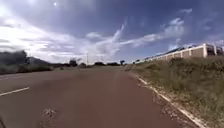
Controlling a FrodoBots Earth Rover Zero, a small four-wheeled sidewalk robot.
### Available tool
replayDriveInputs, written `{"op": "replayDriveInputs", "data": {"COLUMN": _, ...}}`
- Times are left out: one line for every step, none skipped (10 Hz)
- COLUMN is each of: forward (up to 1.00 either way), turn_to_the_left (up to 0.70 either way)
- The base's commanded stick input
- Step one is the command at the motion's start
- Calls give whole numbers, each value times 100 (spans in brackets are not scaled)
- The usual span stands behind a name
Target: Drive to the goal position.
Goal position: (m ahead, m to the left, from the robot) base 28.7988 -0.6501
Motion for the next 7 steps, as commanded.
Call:
{"op": "replayDriveInputs", "data": {"forward": 100, "turn_to_the_left": 0}}
{"op": "replayDriveInputs", "data": {"forward": 100, "turn_to_the_left": 0}}
{"op": "replayDriveInputs", "data": {"forward": 100, "turn_to_the_left": 0}}
{"op": "replayDriveInputs", "data": {"forward": 100, "turn_to_the_left": 0}}
{"op": "replayDriveInputs", "data": {"forward": 100, "turn_to_the_left": 0}}
{"op": "replayDriveInputs", "data": {"forward": 100, "turn_to_the_left": 0}}
{"op": "replayDriveInputs", "data": {"forward": 100, "turn_to_the_left": 0}}
